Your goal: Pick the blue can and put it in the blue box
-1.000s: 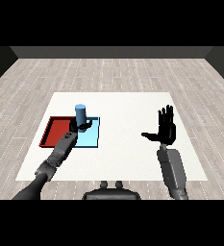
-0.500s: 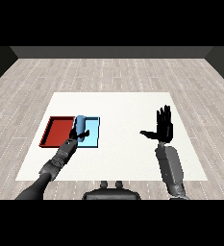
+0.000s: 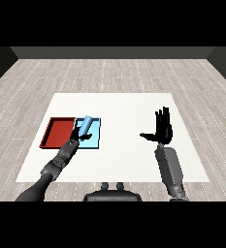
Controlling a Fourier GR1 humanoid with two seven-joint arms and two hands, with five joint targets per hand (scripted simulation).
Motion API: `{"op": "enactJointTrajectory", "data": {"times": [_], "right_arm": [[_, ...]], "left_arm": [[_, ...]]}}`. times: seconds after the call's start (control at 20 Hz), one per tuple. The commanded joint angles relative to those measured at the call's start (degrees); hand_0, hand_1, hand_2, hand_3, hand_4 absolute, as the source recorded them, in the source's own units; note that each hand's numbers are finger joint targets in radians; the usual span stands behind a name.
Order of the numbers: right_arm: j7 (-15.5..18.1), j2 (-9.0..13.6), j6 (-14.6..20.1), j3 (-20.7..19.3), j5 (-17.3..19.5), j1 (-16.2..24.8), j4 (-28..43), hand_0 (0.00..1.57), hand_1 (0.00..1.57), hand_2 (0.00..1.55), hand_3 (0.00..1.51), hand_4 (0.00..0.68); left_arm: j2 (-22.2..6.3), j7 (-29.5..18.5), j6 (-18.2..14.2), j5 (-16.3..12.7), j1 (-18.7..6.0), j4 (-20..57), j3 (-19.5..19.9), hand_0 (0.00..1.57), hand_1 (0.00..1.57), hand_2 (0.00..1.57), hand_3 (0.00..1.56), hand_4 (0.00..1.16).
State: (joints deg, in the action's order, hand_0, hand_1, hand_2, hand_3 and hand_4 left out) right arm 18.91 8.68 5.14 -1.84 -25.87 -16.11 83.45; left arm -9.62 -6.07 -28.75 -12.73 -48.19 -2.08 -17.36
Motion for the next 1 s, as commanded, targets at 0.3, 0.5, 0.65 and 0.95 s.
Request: {"op": "enactJointTrajectory", "data": {"times": [0.3, 0.5, 0.65, 0.95], "right_arm": [[-0.4, -0.8, -1.0, 0.4, -0.8, 2.4, 4.2, 0.0, 0.0, 0.0, 0.0, 0.0], [0.9, -1.7, -1.5, 0.3, -0.9, 0.5, 1.7, 0.0, 0.0, 0.0, 0.0, 0.0], [1.2, -1.6, -1.3, 1.2, 0.8, 0.2, 0.9, 0.0, 0.0, 0.0, 0.0, 0.0], [0.2, -0.9, -4.0, 3.7, 1.4, 6.4, 2.8, 0.0, 0.0, 0.0, 0.0, 0.0]], "left_arm": [[-0.7, -10.1, -11.8, -3.9, 0.2, -4.3, 6.0, 0.0, 0.0, 0.0, 0.0, 0.0], [1.9, -23.6, -13.4, -6.6, 2.6, -12.4, 9.4, 0.0, 0.0, 0.0, 0.0, 0.0], [0.5, -28.4, -2.8, -8.1, 2.0, -19.1, 10.6, 0.0, 0.0, 0.0, 0.0, 0.0], [1.0, -37.9, 10.6, -9.6, 10.9, -33.7, 8.9, 0.0, 0.0, 0.0, 0.0, 0.0]]}}
